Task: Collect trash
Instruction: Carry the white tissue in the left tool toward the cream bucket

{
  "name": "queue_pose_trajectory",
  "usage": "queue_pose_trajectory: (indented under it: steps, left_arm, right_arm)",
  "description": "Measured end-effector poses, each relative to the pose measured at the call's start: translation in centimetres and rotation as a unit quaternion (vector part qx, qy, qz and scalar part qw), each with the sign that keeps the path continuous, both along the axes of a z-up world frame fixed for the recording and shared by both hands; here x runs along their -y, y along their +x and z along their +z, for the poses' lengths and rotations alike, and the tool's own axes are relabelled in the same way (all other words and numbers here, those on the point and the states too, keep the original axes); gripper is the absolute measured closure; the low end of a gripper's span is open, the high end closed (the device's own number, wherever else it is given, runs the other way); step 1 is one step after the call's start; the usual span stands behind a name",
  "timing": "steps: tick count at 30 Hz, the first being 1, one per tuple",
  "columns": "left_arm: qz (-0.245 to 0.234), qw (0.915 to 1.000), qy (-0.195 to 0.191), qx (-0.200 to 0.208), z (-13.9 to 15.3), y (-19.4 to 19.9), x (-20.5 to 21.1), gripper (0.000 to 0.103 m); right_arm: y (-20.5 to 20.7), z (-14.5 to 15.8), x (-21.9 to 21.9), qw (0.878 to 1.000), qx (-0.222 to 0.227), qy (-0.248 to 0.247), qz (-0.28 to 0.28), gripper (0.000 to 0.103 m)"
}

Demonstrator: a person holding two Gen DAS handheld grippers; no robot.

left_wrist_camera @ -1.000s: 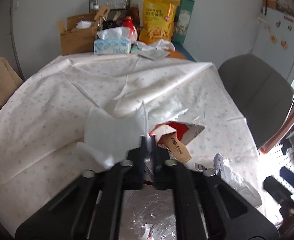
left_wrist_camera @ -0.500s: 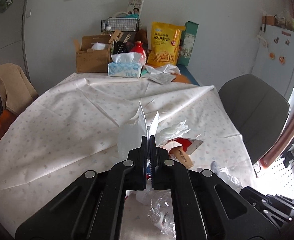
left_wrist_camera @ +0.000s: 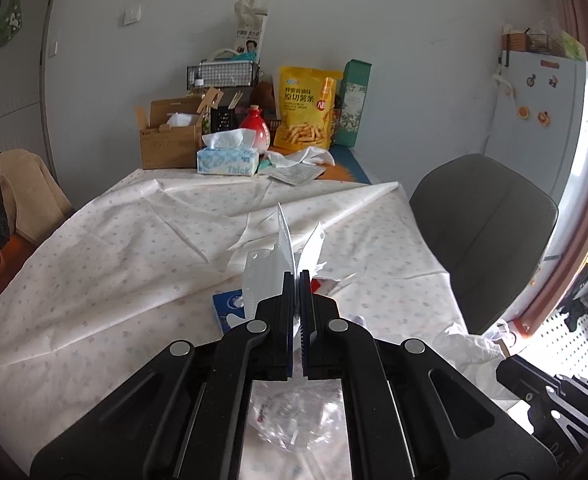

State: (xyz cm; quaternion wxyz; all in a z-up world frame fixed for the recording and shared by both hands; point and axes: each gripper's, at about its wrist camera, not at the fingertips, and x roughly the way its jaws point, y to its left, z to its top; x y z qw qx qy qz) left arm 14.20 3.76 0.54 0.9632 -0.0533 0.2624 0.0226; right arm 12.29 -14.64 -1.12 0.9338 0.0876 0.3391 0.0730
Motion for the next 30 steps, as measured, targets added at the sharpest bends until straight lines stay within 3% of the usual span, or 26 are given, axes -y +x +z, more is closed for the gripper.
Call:
queue_pose_trajectory:
  steps: [13, 30]
  left_arm:
    - [-0.003, 0.9993, -0.013, 0.034, 1.7, -3.7, 1.8, 0.099]
    - [-0.121, 0.9922, -0.014, 0.029, 1.6, -4.5, 12.1, 0.099]
  right_arm:
    - [-3.6, 1.5, 1.8, 0.999, 0.028, -0.015, -0.010, 0.100]
    - [-8.2, 2.2, 11.3, 0.991, 0.051, -0.010, -0.122, 0.100]
